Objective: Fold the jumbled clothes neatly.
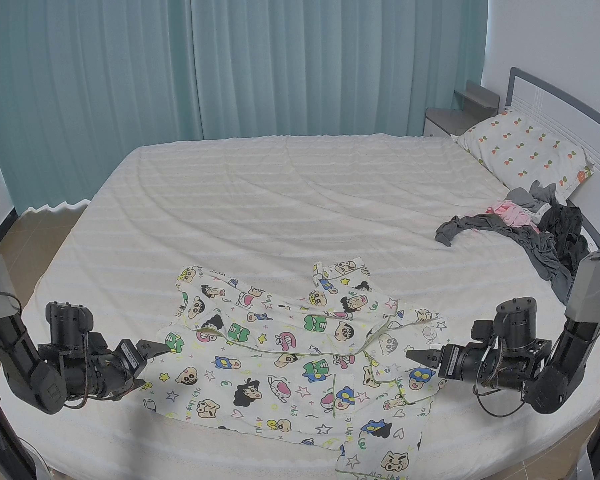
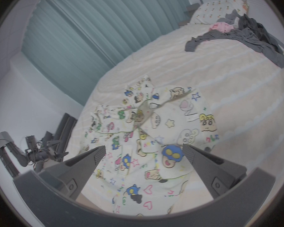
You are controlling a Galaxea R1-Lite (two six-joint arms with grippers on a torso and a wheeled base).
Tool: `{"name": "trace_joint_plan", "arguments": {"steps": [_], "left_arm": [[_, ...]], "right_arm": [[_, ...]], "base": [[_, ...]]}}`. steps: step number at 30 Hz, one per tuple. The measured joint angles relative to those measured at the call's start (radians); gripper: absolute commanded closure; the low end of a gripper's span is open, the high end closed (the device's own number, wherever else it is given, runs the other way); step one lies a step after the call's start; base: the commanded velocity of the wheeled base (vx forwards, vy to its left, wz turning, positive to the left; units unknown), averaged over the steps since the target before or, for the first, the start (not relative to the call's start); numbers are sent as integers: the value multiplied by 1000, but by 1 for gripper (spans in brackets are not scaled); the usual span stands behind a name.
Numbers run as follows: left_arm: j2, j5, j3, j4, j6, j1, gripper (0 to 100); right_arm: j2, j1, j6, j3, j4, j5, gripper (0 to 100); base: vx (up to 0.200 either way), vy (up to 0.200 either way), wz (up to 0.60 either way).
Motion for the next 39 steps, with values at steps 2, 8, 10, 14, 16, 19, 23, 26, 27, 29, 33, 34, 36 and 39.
{"name": "trace_joint_plan", "arguments": {"steps": [2, 8, 10, 14, 16, 19, 23, 26, 27, 29, 33, 34, 36, 39], "left_arm": [[-12, -14, 21, -5, -9, 1, 0], [-13, -25, 56, -10, -19, 2, 0], [-9, -26, 61, -11, -18, 3, 0], [5, -24, 65, -11, -16, 3, 0], [12, -23, 65, -11, -16, 3, 0], [18, -23, 64, -11, -15, 3, 0], [24, -23, 64, -11, -15, 3, 0], [30, -22, 62, -12, -15, 4, 0], [33, -21, 62, -12, -15, 4, 0], [38, -20, 59, -12, -15, 4, 0], [46, -15, 57, -19, -15, 6, 0], [47, -12, 56, -25, -15, 6, 0], [54, 2, 57, -55, -15, 6, 0], [72, 21, 60, -110, -15, 6, 0]], "right_arm": [[26, 17, 3, 36, -60, 1, 0], [125, 66, 0, 83, -166, -80, 0], [153, 77, -2, 89, -184, -89, 0], [193, 94, -3, 100, -189, -91, 0], [207, 103, -4, 107, -189, -91, 0], [223, 117, -13, 120, -186, -90, 0], [254, 135, -23, 125, -189, -91, 0], [277, 148, -32, 120, -200, -91, 0], [286, 154, -33, 118, -213, -93, 0], [310, 170, -35, 109, -261, -96, 0], [356, 191, -36, 82, -276, -122, 0], [367, 196, -36, 69, -277, -136, 0], [387, 204, -38, 44, -277, -170, 0], [414, 216, -42, 19, -278, -198, 0]], "base": [[-200, 0, 0], [-200, 0, 0], [-200, 0, 0], [-200, 0, 0], [-200, 0, 0], [-200, 0, 0], [-100, 0, 0], [0, 0, 0], [0, 0, 0], [0, 0, 0], [0, 0, 0], [0, 0, 0], [0, 0, 0], [0, 0, 0]]}}
